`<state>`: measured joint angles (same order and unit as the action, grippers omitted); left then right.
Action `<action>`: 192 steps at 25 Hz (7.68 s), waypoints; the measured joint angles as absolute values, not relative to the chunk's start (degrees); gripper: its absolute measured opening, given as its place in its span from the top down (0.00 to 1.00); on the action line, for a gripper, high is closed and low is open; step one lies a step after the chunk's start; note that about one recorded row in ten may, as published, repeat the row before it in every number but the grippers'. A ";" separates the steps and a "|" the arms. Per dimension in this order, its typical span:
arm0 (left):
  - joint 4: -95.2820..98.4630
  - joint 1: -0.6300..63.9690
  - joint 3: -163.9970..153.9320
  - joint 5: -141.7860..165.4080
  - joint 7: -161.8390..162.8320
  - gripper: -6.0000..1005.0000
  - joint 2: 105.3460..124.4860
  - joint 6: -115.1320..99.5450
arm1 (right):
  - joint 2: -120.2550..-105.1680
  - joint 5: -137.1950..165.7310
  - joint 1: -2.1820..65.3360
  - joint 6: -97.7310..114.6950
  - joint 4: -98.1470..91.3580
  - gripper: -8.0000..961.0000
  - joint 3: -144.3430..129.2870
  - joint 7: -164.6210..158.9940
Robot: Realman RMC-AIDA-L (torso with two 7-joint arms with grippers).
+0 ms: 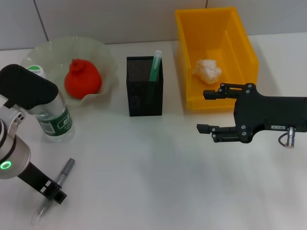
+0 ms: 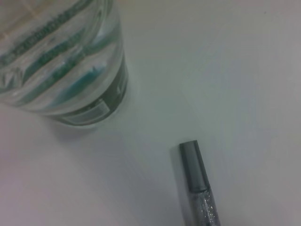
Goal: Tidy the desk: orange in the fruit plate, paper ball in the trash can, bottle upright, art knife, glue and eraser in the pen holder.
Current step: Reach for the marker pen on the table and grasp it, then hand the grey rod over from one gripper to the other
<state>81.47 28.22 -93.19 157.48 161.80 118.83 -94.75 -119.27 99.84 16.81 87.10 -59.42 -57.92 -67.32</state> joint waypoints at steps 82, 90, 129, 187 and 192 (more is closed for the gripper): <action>79.31 30.58 -92.67 157.02 161.56 0.89 118.83 -94.59 | -119.27 99.76 17.16 86.39 -58.88 0.21 -57.39 -66.62; 79.45 30.52 -92.62 156.81 161.49 0.89 118.82 -94.93 | -119.26 99.74 17.29 86.39 -58.72 0.21 -57.39 -66.62; 77.00 30.94 -93.16 156.32 161.44 0.63 118.83 -93.91 | -119.36 99.66 16.98 86.30 -58.62 0.21 -57.48 -66.00; 86.26 31.77 -93.40 148.40 161.15 0.85 118.86 -86.94 | -119.26 99.57 17.18 82.90 -54.91 0.21 -54.45 -65.15; 88.65 31.52 -93.36 146.02 161.05 0.85 118.82 -86.40 | -119.26 99.57 16.91 82.60 -54.46 0.21 -54.28 -65.13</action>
<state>88.65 31.52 -93.36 146.02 161.05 118.82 -86.40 -119.26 99.57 16.91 82.60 -54.46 -54.28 -65.13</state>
